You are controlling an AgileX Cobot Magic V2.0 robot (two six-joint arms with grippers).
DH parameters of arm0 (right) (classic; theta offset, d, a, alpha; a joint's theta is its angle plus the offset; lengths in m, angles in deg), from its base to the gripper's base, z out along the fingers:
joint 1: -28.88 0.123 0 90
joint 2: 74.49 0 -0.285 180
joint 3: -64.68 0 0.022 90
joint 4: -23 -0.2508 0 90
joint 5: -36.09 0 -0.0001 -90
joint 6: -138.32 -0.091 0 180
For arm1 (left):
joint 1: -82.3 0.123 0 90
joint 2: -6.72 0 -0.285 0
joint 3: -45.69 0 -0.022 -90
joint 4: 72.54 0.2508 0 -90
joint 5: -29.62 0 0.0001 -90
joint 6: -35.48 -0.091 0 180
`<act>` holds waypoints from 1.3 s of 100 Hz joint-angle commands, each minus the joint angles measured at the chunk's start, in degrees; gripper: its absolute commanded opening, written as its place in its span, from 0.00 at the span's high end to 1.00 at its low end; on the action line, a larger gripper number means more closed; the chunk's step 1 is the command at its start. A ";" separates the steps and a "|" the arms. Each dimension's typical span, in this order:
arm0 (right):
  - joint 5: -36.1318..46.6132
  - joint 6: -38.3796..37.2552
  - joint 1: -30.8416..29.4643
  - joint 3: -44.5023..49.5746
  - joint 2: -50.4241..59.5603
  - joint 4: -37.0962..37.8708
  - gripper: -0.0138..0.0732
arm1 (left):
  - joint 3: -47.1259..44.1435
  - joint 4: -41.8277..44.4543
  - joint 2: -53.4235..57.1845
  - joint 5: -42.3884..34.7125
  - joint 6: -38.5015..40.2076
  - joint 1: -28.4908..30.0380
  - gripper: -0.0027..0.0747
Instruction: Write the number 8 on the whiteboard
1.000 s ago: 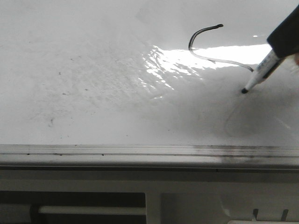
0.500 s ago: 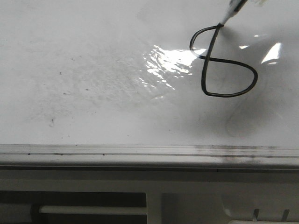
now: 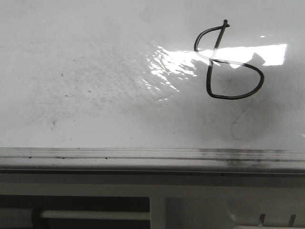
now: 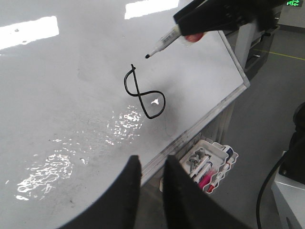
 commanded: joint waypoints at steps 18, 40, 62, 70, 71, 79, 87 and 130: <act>-7.97 8.39 13.69 -2.05 -2.20 -3.10 0.92 | 2.95 -10.34 -12.93 0.94 -12.13 0.03 0.32; -5.12 11.09 20.55 -3.32 -8.44 -3.31 0.92 | 7.51 -25.81 -27.66 11.59 -36.75 0.03 0.44; -3.22 11.09 20.70 -8.60 -12.18 -3.45 0.92 | 12.02 -26.16 -36.57 16.96 -43.07 -1.23 0.44; -2.92 11.09 20.70 -8.87 -13.05 -3.69 0.92 | 13.27 -26.16 -38.06 16.85 -43.17 -2.53 0.44; -2.92 11.09 20.70 -8.87 -13.06 -3.71 0.92 | 13.43 -26.16 -38.18 16.74 -43.17 -2.55 0.44; -2.85 11.09 20.79 -8.87 -13.75 -4.63 0.92 | 14.32 -26.16 -39.25 15.76 -43.17 -3.49 0.44; -2.09 11.18 20.79 -8.87 -14.46 -5.56 0.92 | 14.32 -26.12 -39.87 14.05 -43.17 -3.98 0.45; -1.77 11.18 20.79 -8.87 -14.84 -6.88 0.92 | 14.32 -26.12 -43.85 12.53 -43.17 -3.98 0.70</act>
